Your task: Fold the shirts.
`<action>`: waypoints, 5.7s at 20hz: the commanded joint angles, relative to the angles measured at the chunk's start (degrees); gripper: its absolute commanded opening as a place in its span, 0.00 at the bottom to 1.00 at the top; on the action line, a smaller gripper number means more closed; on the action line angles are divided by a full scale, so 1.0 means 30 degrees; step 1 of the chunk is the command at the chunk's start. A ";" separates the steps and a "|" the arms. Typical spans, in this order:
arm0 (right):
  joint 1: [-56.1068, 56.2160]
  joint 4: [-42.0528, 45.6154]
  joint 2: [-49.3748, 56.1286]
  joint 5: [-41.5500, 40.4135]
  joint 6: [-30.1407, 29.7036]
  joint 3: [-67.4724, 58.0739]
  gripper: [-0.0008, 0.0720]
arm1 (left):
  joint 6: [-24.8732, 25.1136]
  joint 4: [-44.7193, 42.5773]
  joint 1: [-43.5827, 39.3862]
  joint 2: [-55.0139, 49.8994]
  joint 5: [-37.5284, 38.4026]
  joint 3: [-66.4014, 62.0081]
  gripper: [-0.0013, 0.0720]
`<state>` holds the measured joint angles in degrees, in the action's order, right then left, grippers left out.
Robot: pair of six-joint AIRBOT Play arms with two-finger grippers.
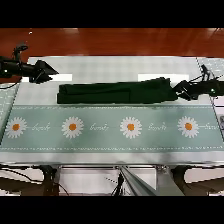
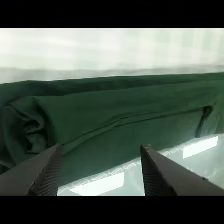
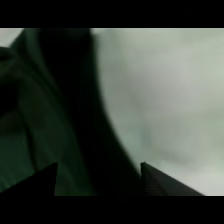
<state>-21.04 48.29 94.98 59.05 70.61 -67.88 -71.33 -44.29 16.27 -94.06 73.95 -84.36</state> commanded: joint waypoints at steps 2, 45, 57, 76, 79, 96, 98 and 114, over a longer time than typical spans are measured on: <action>0.1945 -0.4590 0.2178 -0.0670 -0.1800 -0.0007 0.84 | 0.0029 -0.0015 -0.1115 0.0051 0.0328 -0.0051 0.82; 1.6014 1.3668 -1.6415 0.5195 1.4724 -0.0284 0.05 | -0.0211 0.4903 -1.8025 -0.1122 -0.8947 0.5311 0.05; 1.7864 1.1562 -0.8590 -0.5778 1.1344 -0.0284 0.05 | -0.0328 0.0597 -0.0306 1.1409 -0.6113 0.5304 0.05; 2.2717 0.7606 -0.2390 -1.2866 0.8633 -0.2076 0.54 | -0.0612 0.0583 -0.0787 1.4185 -0.3781 0.9333 0.05; 2.1405 1.0229 -0.4102 -0.7344 0.7796 -0.2069 0.54 | -0.0597 0.0525 -0.0787 1.4178 -0.4167 0.9675 0.05; 1.3559 -0.7002 -0.5289 -1.1759 0.4167 0.8043 0.85 | -0.0459 -0.1625 -0.0787 1.4185 -0.3789 0.9675 0.11; 1.4047 -0.7832 -0.4386 -1.1846 0.3300 0.8043 0.85 | -0.0466 -0.1617 -0.0787 1.4185 -0.3789 0.9675 0.11; 0.7628 0.1661 -1.1948 -0.1770 0.4313 0.3038 0.05 | -0.0466 -0.1603 -0.0794 1.3799 -0.4342 0.9675 0.11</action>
<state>9.98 42.61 68.69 46.19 76.07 -55.05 -72.79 -49.10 13.91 -52.03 61.76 -55.35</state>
